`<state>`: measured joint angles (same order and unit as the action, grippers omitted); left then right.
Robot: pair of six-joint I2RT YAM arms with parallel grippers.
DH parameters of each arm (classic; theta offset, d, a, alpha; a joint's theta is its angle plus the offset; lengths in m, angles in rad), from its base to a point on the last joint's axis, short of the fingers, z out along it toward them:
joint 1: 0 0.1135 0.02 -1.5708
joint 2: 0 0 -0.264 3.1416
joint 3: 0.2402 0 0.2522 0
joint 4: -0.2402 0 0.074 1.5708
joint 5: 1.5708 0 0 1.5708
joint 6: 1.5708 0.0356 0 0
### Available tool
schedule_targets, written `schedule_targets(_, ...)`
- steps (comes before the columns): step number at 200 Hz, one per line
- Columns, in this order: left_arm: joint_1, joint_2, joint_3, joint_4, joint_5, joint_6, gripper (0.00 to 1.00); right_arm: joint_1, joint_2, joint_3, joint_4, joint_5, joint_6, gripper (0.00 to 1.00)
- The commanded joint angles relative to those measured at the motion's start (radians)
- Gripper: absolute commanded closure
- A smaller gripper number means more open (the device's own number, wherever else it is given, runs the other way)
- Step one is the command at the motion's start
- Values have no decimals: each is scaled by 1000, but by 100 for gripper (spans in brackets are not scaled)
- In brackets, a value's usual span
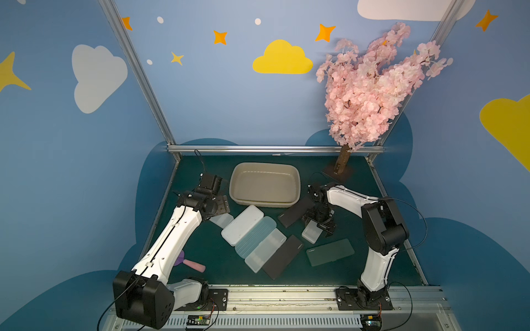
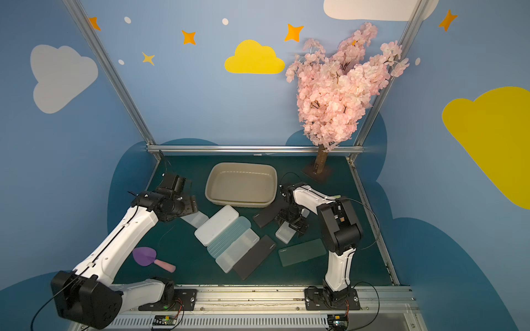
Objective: Put the pencil case into the storage box
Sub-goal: Pick up the pencil case from the center of the board.
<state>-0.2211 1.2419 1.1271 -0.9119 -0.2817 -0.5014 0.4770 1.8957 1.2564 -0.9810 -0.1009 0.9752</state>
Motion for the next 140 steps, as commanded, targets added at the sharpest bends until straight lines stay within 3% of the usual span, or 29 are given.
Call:
schedule_targets(1,1,0,11,-20,-10,6,12,8,2,-5,45,34,-15,2)
schedule_targets(33,-1,12,17,-16,-7,11,14,6,23,-24,76,17,-18,8)
schedule_targets(57,-3,15,13,-16,-11,17,16,6,12,-56,109,8,-22,30)
schedule_targets(74,-1,14,7,-14,-15,24,16,8,-4,-67,101,2,-41,40)
schedule_targets(114,-1,-1,-2,-31,-32,33,16,36,-135,57,-150,76,-168,42)
schedule_targets(140,2,-10,-13,-33,-37,32,16,64,-192,286,-335,161,-288,42)
